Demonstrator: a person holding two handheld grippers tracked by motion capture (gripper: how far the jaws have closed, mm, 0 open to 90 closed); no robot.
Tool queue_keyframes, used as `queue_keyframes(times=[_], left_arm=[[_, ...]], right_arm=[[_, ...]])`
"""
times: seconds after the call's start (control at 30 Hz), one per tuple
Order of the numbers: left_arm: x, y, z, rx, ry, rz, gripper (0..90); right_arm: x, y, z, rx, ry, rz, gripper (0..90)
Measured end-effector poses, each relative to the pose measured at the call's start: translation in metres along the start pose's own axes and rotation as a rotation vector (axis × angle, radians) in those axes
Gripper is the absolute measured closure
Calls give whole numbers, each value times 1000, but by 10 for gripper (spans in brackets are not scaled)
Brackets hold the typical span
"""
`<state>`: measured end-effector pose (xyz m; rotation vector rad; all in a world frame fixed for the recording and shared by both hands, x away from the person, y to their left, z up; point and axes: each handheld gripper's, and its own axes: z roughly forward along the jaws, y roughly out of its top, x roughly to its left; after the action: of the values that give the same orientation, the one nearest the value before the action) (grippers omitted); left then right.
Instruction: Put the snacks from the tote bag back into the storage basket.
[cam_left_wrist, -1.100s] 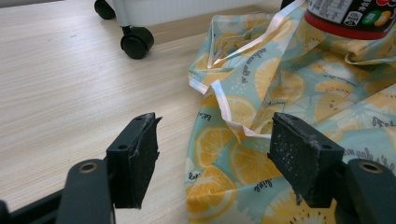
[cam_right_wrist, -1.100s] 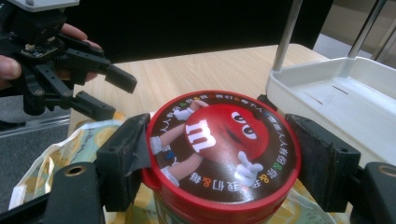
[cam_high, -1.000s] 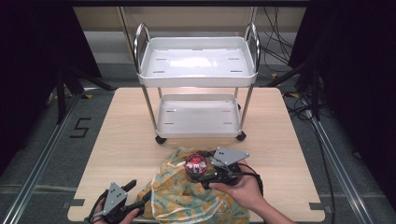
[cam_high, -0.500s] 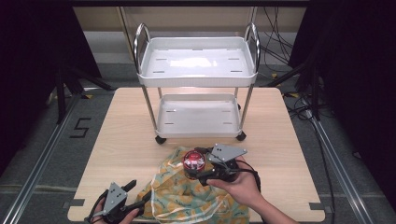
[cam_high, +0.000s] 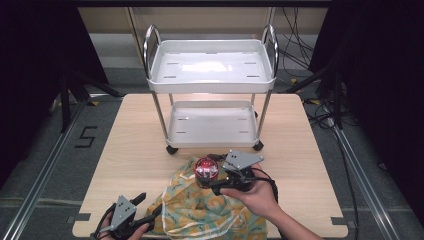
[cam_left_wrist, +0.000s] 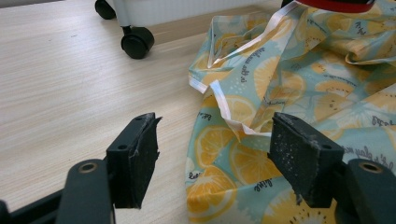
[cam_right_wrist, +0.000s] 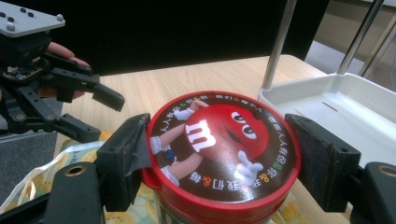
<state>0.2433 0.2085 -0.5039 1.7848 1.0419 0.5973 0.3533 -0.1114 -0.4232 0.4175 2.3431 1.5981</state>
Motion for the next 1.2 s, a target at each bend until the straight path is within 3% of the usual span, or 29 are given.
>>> queue_keyframes(times=[0.17,0.2,0.23,0.37,0.43,0.6,1.1,1.2], left_arm=[[0,0,0,-2,0,1,319],[0,0,0,-2,1,0,319],[0,0,0,-1,1,0,319],[-1,0,0,-13,-1,-8,319],[-1,0,0,-14,0,-9,319],[-1,0,0,-12,4,-9,320],[0,1,-2,-4,13,1,321],[0,1,-2,-4,14,1,321]], right_arm=[[-1,4,2,4,4,3,266],[-2,4,2,-8,-16,-14,266],[-2,4,3,-1,1,-4,266],[-2,5,4,-6,-12,7,266],[-3,5,5,-10,-18,-13,266],[-2,7,6,0,-10,12,267],[-9,12,13,-8,-26,-10,267],[-8,12,13,6,-16,21,267]])
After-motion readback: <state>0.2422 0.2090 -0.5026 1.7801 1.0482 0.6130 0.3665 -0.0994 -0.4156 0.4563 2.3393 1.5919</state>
